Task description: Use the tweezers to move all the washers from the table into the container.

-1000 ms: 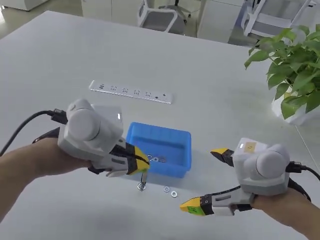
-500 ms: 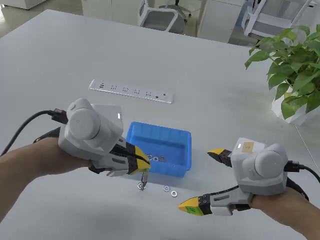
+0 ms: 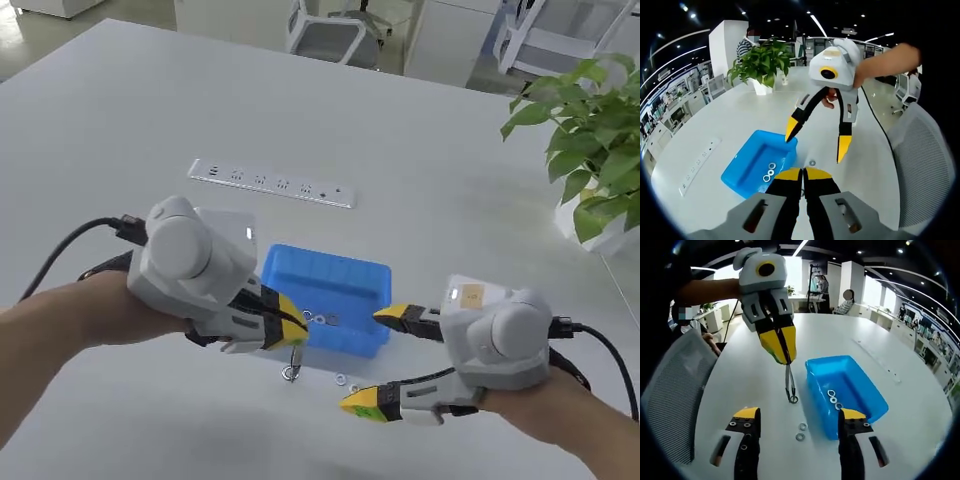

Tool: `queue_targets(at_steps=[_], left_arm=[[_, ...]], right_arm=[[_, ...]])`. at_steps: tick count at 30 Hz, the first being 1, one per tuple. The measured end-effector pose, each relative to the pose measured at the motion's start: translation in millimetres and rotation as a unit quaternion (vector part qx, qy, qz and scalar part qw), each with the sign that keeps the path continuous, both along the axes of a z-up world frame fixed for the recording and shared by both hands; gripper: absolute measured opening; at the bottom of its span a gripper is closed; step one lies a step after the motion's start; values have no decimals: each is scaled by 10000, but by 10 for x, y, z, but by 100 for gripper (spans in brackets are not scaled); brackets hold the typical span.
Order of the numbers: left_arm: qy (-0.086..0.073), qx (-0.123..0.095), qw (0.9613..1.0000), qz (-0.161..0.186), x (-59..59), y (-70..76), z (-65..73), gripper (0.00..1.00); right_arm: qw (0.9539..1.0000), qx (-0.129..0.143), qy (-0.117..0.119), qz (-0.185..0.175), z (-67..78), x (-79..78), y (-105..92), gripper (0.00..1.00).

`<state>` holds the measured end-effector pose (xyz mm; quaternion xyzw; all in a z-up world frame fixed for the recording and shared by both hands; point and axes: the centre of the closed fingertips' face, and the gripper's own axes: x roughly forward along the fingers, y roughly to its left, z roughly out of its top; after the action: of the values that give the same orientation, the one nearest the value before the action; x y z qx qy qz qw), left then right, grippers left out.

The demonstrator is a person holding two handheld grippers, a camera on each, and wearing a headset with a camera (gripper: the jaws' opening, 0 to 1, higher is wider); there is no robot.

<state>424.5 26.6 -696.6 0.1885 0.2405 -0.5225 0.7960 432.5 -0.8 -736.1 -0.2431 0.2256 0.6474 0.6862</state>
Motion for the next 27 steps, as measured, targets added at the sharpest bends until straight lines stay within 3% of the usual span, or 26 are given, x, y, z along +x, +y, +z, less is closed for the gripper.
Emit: queue_targets(at_steps=[11, 27], left_arm=[[23, 13, 10000, -94, -10, 1, -11, 5], [64, 66, 9998, -192, -22, 20, -22, 5]], right_arm=[[9972, -35, -110, 740, -28, -48, 290, 32], [9888, -182, -48, 1478, -137, -124, 519, 14]])
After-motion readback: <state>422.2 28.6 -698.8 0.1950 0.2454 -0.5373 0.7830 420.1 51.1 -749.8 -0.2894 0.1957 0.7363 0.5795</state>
